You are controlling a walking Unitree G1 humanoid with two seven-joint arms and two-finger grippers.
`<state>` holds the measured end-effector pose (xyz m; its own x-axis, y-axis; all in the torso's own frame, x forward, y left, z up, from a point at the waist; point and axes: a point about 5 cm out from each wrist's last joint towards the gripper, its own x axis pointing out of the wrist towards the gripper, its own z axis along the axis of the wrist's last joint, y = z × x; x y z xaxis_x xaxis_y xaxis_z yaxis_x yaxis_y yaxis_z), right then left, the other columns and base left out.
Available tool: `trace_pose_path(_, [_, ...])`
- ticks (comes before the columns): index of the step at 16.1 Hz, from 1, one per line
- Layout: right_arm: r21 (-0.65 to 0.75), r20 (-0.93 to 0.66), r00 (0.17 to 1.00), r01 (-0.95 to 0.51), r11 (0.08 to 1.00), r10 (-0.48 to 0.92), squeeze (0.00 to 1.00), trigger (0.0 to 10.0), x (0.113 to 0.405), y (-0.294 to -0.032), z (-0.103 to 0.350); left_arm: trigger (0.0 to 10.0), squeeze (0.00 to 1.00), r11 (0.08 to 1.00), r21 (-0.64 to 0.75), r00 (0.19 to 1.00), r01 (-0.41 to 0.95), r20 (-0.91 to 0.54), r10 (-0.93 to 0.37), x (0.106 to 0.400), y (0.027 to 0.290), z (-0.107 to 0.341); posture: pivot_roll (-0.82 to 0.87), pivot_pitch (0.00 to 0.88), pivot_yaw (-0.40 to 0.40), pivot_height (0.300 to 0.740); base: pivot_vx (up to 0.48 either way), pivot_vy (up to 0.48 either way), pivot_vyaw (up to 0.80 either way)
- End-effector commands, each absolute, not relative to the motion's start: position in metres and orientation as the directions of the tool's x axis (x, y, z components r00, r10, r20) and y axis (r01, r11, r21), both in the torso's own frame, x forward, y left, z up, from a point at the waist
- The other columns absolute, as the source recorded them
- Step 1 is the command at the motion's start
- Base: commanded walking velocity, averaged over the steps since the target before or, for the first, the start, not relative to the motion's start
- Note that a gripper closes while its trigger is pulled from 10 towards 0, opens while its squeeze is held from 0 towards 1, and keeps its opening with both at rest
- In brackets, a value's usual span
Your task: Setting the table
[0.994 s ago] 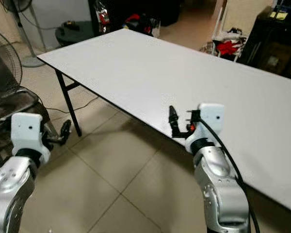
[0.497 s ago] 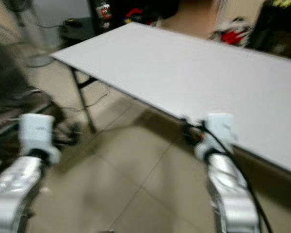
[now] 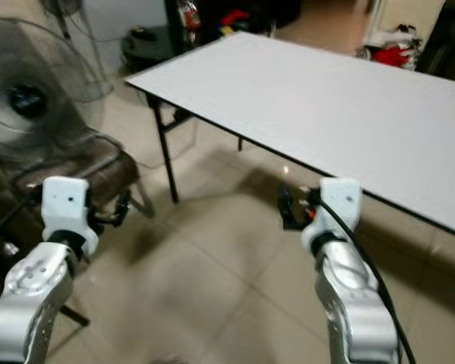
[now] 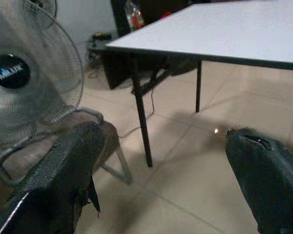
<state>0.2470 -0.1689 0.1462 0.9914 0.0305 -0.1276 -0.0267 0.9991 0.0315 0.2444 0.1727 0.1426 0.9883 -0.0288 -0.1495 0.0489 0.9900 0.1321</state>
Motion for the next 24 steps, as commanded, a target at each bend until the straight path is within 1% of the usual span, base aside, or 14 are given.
trace_pose_path(1, [0.047, -0.135, 0.989, -0.049, 0.998, 0.055, 1.00, 10.0, 0.249, -0.164, 0.145, 10.0, 0.00, 0.988, 0.155, 0.989, 0.028, -0.145, -0.006, 0.245, 0.179, 0.145, -0.01, 0.000, 0.055, 0.740, 0.000, 0.307, 0.80])
trace_pose_path(4, [0.042, -0.125, 0.987, -0.098, 0.994, 0.102, 1.00, 10.0, 0.258, -0.160, 0.146, 10.0, 0.00, 0.987, 0.160, 0.990, -0.010, -0.141, 0.032, 0.241, 0.185, 0.146, 0.03, 0.000, 0.022, 0.740, 0.000, 0.310, 0.80])
trace_pose_path(7, [0.031, -0.113, 0.981, -0.153, 0.988, 0.156, 1.00, 10.0, 0.268, -0.153, 0.147, 10.0, 0.00, 0.985, 0.167, 0.989, -0.032, -0.134, 0.055, 0.239, 0.188, 0.148, 0.05, 0.000, 0.013, 0.740, 0.000, 0.310, 0.80])
trace_pose_path(9, [0.028, -0.101, 0.980, -0.168, 0.985, 0.170, 1.00, 10.0, 0.272, -0.151, 0.150, 10.0, 0.00, 0.980, 0.192, 0.990, -0.048, -0.121, 0.073, 0.241, 0.192, 0.151, 0.05, 0.000, 0.011, 0.740, 0.000, 0.000, 0.80])
trace_pose_path(12, [0.036, -0.101, 0.981, -0.166, 0.986, 0.169, 1.00, 10.0, 0.271, -0.149, 0.147, 10.0, 0.00, 0.978, 0.196, 0.989, -0.065, -0.115, 0.089, 0.246, 0.193, 0.152, 0.05, 0.000, 0.020, 0.740, 0.000, -0.480, 0.80])
trace_pose_path(20, [0.049, -0.101, 0.988, -0.113, 0.992, 0.117, 1.00, 10.0, 0.268, -0.154, 0.143, 10.0, 0.00, 0.980, 0.197, 0.992, -0.032, -0.112, 0.055, 0.250, 0.190, 0.155, 0.05, 0.000, 0.037, 0.740, 0.000, -0.480, 0.80])
trace_pose_path(22, [0.064, -0.095, 0.991, -0.092, 0.994, 0.098, 1.00, 10.0, 0.266, -0.157, 0.144, 10.0, 0.00, 0.981, 0.193, 0.993, -0.009, -0.118, 0.032, 0.246, 0.187, 0.153, 0.05, 0.000, 0.037, 0.740, 0.000, 0.000, 0.72])
trace_pose_path(24, [0.060, -0.089, 0.995, -0.049, 0.997, 0.054, 1.00, 10.0, 0.263, -0.162, 0.145, 10.0, 0.00, 0.982, 0.188, 0.991, 0.019, -0.134, 0.006, 0.241, 0.185, 0.151, 0.05, 0.000, 0.037, 0.740, 0.000, 0.000, 0.00])
